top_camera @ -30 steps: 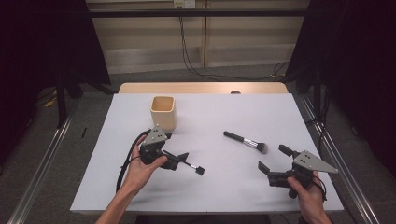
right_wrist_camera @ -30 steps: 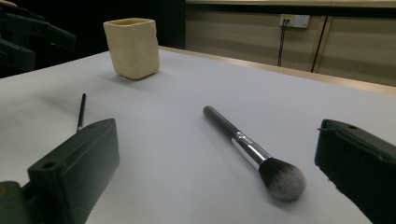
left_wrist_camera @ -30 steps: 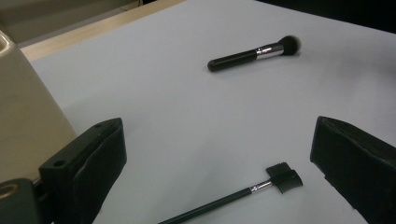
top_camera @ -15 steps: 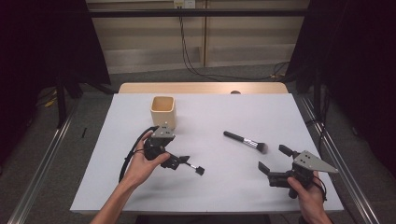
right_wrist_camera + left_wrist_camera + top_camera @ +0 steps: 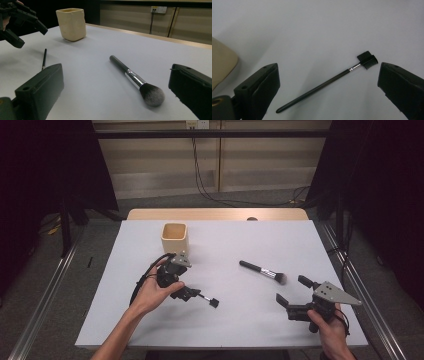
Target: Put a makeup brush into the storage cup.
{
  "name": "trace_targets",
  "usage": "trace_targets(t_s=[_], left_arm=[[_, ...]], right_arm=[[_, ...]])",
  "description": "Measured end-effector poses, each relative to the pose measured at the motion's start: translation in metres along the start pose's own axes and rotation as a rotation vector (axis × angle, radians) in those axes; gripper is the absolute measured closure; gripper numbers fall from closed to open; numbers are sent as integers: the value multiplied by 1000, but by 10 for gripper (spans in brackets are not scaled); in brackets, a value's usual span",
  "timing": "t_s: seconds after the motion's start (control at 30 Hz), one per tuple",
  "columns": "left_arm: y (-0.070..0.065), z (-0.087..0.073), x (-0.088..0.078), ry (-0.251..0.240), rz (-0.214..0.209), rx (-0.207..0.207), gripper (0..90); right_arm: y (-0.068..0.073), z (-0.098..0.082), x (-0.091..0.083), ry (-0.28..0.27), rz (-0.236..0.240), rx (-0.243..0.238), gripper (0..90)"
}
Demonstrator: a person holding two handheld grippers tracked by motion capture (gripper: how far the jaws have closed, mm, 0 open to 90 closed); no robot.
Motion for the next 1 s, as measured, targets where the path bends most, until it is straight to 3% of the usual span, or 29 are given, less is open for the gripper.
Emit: trace_targets(t_s=[0.2,0.4,0.6,0.73,0.9,1.0], left_arm=[[1,-2,5,85,-19,10,44],[1,3,9,125,-45,14,41],[2,4,20,227,-54,54,42],[1,7,24,233,-61,59,41],[-1,7,32,298,-82,96,58],[0,8,34,303,-85,97,61]], right_arm=[[0,0,0,0,0,2,0],[0,0,-1,1,1,0,0],[0,-1,-1,1,2,-2,0],[0,0,-1,1,1,0,0],[0,-1,-1,2,2,-2,0],[0,-1,-1,2,2,-4,0]])
Point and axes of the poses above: each handheld gripper's, and its own axes: x roughly forward along the jaws, z roughly out of its top, y roughly to its left, the point moved 4 cm from there along x, roughly forward along the jaws, and after that the axes turned 13 degrees about -z, right-handed, at the moved point
